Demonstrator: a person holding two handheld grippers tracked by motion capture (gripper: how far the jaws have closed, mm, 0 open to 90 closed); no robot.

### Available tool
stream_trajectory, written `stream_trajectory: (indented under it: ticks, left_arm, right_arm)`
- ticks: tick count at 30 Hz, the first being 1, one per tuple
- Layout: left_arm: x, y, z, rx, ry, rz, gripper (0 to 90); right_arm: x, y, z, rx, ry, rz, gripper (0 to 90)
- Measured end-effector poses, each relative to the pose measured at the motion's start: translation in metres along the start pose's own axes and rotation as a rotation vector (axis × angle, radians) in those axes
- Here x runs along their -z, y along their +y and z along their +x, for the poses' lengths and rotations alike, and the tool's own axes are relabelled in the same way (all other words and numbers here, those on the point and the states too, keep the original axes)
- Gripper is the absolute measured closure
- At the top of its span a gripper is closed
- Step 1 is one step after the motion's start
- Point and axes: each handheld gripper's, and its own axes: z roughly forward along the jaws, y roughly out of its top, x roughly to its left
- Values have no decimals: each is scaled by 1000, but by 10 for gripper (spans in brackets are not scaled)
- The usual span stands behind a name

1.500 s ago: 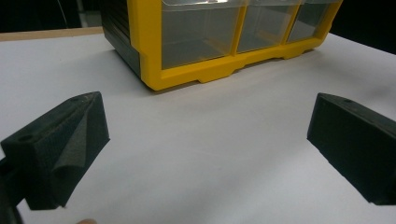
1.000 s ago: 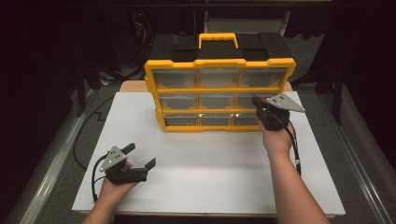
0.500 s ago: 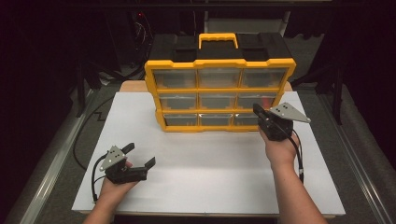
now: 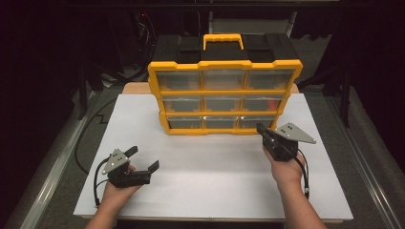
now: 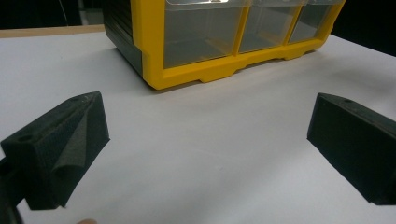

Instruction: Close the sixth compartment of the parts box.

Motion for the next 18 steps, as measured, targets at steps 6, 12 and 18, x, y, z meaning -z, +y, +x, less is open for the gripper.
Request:
stream_trajectory:
  ticks: [6, 12, 18]
  left_arm:
    - [0, 0, 2, -2, 4, 6, 2]
    - [1, 0, 3, 4, 11, 6, 3]
    - [3, -1, 2, -9, 11, 14, 2]
  right_arm:
    - [8, -20, 2, -10, 11, 26, 897]
    - [25, -34, 5, -15, 28, 30, 886]
    - [46, -49, 6, -12, 30, 35, 859]
